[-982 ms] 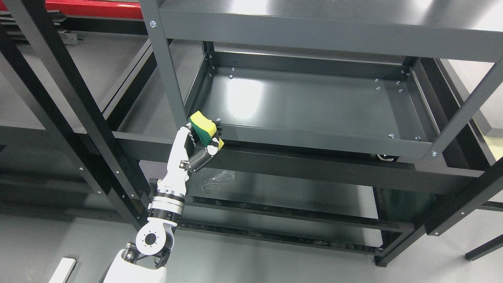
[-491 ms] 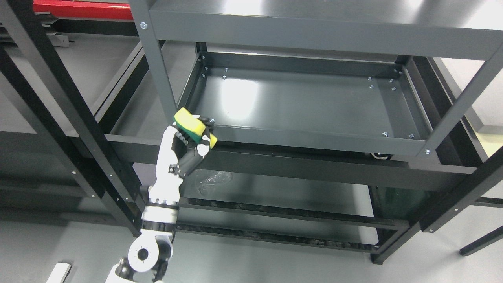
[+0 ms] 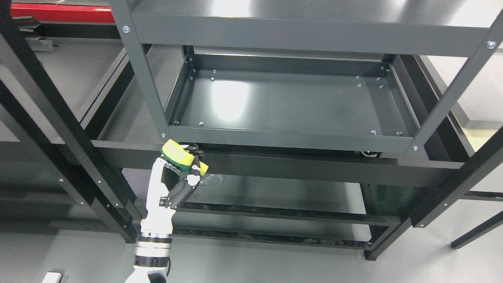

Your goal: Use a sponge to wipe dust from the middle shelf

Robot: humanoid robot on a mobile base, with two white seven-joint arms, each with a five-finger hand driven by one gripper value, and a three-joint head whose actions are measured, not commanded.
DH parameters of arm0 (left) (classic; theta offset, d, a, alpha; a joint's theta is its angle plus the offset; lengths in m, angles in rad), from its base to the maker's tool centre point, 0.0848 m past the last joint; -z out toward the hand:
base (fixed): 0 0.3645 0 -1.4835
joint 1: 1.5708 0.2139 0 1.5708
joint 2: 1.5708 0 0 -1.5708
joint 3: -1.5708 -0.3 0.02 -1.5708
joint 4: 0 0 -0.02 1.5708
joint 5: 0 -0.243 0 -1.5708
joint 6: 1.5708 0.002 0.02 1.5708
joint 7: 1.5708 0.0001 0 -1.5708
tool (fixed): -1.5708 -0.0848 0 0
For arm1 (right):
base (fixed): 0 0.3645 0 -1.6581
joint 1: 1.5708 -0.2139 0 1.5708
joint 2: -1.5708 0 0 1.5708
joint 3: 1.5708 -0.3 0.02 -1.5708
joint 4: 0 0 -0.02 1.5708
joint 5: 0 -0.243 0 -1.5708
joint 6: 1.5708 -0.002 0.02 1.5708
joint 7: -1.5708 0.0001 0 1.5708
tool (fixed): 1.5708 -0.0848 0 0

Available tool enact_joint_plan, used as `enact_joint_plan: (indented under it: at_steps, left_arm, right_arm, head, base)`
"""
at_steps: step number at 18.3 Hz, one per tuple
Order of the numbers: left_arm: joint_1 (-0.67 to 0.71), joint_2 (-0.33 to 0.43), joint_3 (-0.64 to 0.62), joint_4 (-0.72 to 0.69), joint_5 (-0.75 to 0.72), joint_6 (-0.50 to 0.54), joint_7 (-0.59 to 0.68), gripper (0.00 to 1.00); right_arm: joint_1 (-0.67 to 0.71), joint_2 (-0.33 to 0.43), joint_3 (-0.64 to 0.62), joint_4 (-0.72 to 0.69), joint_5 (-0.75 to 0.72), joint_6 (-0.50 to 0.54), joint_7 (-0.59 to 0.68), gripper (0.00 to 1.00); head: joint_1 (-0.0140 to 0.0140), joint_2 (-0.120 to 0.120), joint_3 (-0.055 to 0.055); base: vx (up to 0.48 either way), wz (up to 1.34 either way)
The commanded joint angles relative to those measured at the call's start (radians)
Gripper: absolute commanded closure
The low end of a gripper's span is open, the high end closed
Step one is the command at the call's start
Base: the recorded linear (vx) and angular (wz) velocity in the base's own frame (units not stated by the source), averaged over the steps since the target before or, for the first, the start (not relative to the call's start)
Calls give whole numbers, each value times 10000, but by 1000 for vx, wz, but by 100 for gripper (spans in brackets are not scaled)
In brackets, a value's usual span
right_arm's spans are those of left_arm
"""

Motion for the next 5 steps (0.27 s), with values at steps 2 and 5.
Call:
enact_joint_plan:
  at_steps: [2,5]
  left_arm:
    - [368,102,528,-323,70,-6,-5,96]
    - [368,102,544,-323,70,-6,-5,96]
  right_arm:
    - [-1,-175,0,-175,0,729,6,0]
    - [-1,-175,0,-175,0,729,6,0]
  head:
    - [0,0,0]
    - [0,0,0]
  base:
    - [12,-86]
    - [11,-50]
